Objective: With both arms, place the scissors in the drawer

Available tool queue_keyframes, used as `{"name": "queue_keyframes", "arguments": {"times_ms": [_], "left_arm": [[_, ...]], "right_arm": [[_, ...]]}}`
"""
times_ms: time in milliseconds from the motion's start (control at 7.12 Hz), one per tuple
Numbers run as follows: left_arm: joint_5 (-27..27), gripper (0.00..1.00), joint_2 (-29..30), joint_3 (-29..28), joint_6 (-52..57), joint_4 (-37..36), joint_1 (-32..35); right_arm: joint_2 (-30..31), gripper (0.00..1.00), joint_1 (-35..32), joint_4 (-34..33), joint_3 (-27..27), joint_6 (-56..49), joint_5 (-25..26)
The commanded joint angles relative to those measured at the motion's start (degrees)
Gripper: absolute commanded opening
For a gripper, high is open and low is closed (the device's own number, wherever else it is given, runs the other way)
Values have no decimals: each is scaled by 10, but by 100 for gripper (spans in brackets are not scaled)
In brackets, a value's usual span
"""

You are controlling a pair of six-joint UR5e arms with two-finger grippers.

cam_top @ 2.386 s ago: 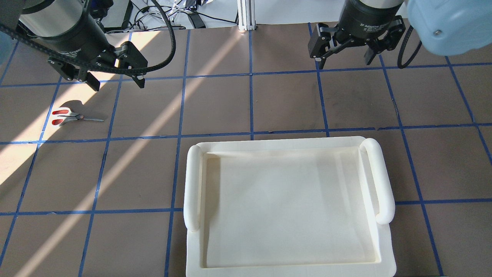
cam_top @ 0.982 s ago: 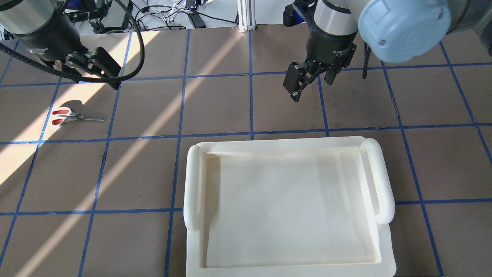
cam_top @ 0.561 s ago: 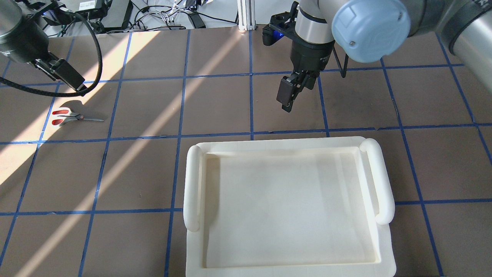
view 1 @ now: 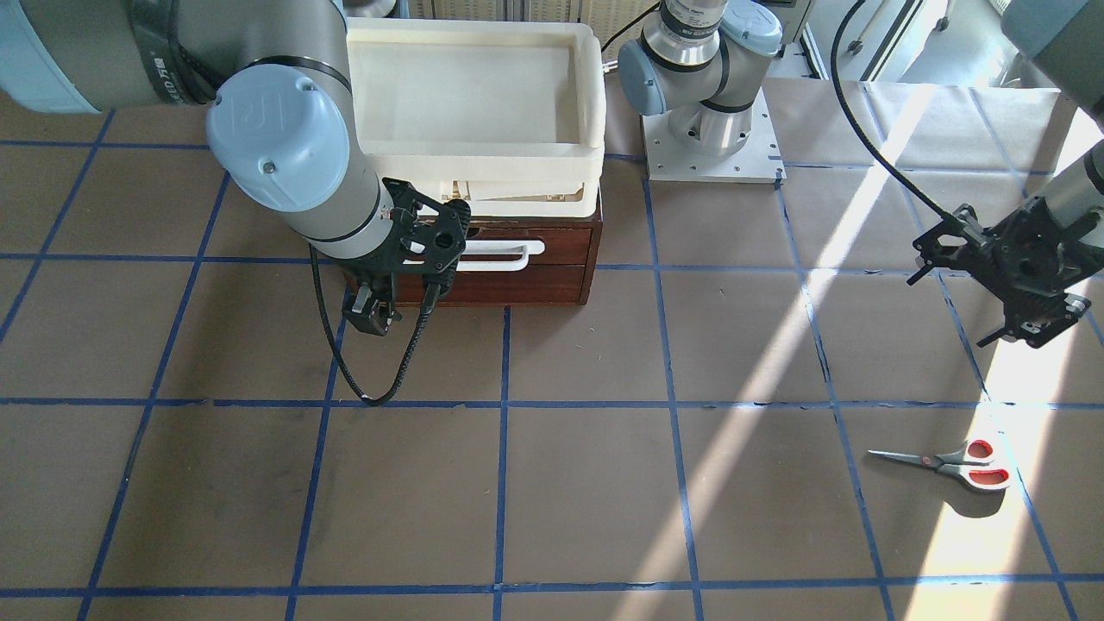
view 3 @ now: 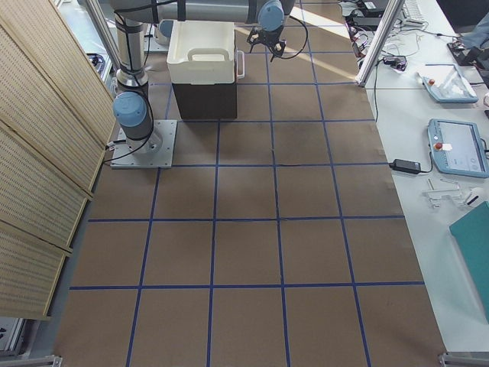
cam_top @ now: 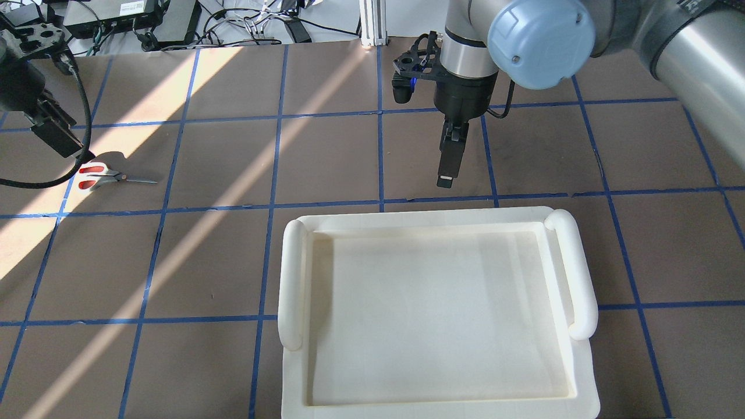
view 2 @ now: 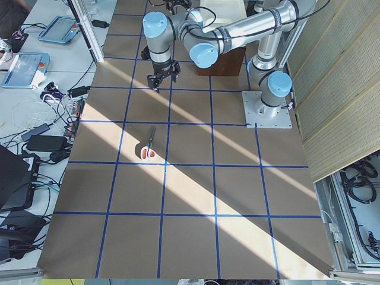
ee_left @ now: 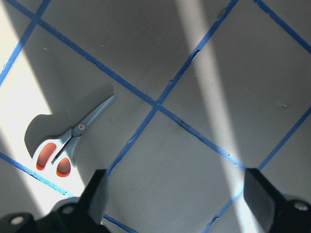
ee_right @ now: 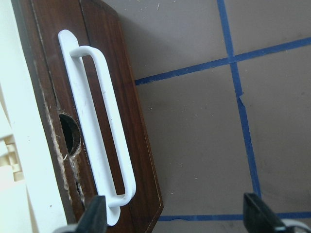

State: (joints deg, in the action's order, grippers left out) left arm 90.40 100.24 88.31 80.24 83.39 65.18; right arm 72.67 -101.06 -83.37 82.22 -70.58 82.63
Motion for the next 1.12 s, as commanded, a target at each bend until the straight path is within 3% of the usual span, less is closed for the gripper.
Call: {"name": "queue_keyframes", "arguments": {"times_ms": [0,140,421,982], "left_arm": [[28,100,44,14,121,-66,-9],[25,100,64,14,152,-68,-25],[26,100,109,14,273,-137,-37],[14,100,194,3,369,-212,-63]], "right_arm": [[-25,100,-41,-6,0,-96,5],[-31,100,-54,-11,6,-94,4],[-56,100,-55,-12,9,-90,3],[-63,98,-57,-7,24,-68,-1]]}}
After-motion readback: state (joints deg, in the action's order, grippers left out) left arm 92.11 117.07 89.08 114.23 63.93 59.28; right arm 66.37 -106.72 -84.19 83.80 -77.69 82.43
